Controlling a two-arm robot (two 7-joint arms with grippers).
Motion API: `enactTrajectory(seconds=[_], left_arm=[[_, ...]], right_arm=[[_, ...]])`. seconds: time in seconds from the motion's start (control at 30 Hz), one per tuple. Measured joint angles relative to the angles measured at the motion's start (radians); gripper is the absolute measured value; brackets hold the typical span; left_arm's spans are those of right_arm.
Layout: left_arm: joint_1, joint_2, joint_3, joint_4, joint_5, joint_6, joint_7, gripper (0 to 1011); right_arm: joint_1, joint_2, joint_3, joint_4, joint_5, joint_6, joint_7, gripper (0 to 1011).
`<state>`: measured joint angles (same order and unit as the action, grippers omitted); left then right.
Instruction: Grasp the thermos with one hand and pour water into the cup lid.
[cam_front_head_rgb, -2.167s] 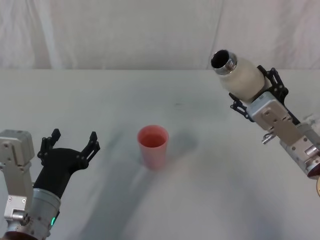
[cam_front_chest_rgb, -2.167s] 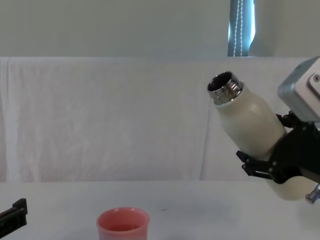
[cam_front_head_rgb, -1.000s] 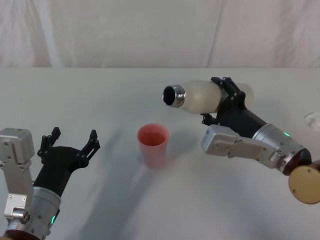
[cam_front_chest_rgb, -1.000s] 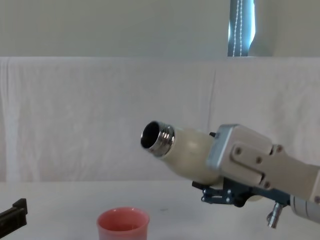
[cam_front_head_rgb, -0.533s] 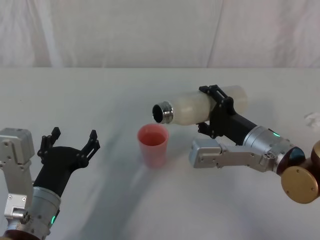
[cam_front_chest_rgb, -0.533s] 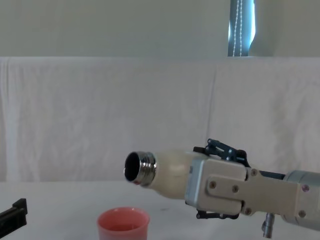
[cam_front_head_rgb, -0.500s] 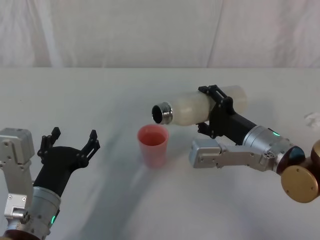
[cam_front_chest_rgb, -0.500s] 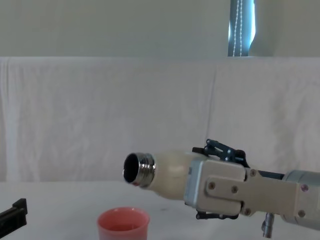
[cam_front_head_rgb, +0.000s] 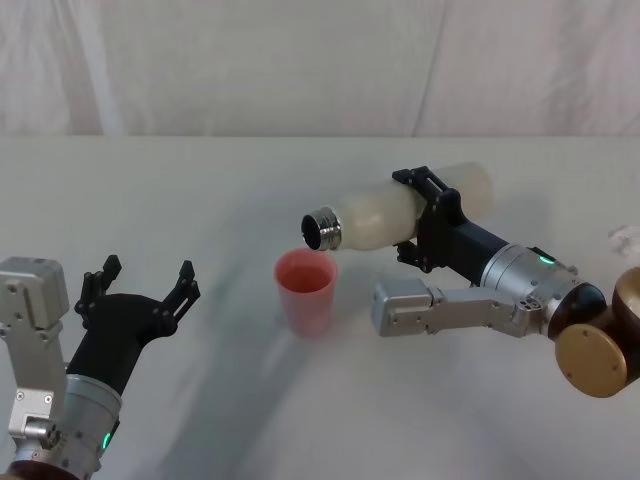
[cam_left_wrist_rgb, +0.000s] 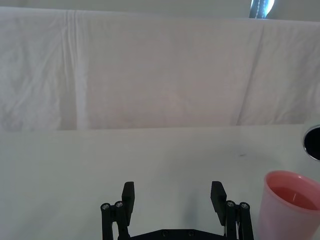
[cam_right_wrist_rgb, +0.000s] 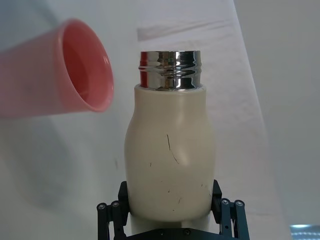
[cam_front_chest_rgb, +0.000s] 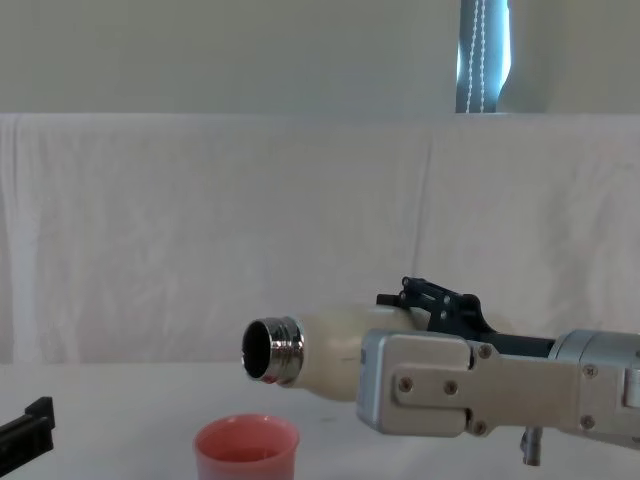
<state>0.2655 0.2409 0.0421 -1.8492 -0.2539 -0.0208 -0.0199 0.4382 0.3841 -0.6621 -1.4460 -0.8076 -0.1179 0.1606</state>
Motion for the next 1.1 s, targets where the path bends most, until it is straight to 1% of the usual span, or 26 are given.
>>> enactTrajectory(seconds=[0.17, 0.33, 0.53, 1.1], left_arm=[[0.000, 0.000, 0.000, 0.000, 0.000, 0.000, 0.000, 1001], [0.000, 0.000, 0.000, 0.000, 0.000, 0.000, 0.000, 1001], [0.000, 0.000, 0.000, 0.000, 0.000, 0.000, 0.000, 1001], [0.000, 0.000, 0.000, 0.000, 0.000, 0.000, 0.000, 1001]], right_arm=[[0.004, -0.008, -0.002, 0.021, -0.013, 0.011, -0.025, 951], [0.012, -0.014, -0.012, 0.040, -0.042, 0.022, -0.051, 951], [0.019, -0.011, -0.030, 0.048, -0.077, 0.025, -0.066, 951], [0.014, 0.001, -0.044, 0.051, -0.116, 0.039, -0.093, 951]])
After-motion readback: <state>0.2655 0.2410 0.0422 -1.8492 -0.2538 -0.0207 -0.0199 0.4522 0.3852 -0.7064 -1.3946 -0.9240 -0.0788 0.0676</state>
